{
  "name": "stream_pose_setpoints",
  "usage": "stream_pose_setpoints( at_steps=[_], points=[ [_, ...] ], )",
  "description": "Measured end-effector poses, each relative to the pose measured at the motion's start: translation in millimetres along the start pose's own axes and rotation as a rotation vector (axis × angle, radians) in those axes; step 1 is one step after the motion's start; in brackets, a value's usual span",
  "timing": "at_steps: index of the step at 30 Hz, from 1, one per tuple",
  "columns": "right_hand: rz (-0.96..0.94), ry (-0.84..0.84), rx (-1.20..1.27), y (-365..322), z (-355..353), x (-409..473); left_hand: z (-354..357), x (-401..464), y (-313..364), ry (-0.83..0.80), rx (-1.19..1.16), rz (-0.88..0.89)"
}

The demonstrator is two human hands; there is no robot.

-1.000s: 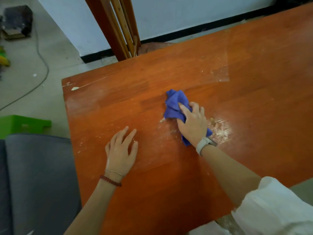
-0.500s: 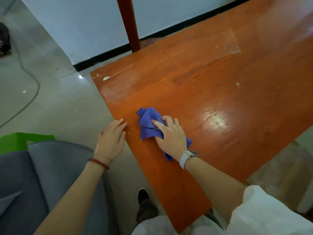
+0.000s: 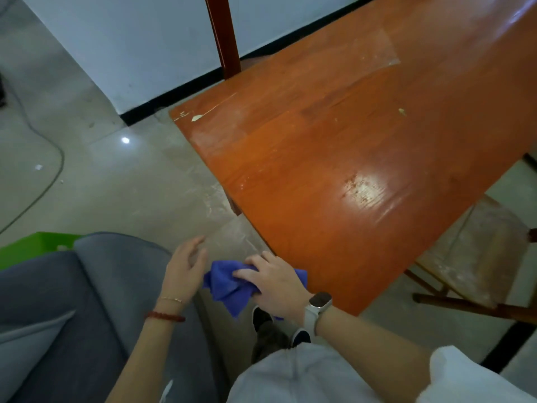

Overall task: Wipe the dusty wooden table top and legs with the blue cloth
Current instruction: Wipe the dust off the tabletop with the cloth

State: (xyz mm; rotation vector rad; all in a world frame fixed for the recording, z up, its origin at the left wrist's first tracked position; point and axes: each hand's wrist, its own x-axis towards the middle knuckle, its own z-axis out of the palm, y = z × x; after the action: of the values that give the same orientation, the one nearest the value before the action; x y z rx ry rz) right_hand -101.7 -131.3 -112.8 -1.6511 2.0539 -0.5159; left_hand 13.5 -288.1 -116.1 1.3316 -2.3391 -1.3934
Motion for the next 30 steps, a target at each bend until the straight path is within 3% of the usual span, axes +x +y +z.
stream_pose_setpoints(
  at_steps=[6,10,12,20,25,27,30],
  points=[
    [0.167,0.110,0.108,-12,-10,-33,11,-54,7,-0.088,-0.174,0.011],
    [0.244,-0.008,0.076,-17,5,-60,22,-69,8,-0.058,-0.164,0.001],
    [0.296,0.046,0.106,-16,4,-68,25,-75,7,-0.042,-0.152,0.017],
    [0.149,0.139,0.280,-15,-18,-84,22,-98,25,-0.159,-0.262,0.097],
    [0.093,0.150,0.325,-18,-23,-76,6,-84,32,-0.285,-0.166,0.190],
    [0.118,0.151,0.370,-22,-22,-63,-3,-70,32,-0.347,-0.149,0.239],
    [0.282,0.173,0.508,-30,-22,-31,-19,-39,25,-0.289,-0.127,0.234]
  ],
)
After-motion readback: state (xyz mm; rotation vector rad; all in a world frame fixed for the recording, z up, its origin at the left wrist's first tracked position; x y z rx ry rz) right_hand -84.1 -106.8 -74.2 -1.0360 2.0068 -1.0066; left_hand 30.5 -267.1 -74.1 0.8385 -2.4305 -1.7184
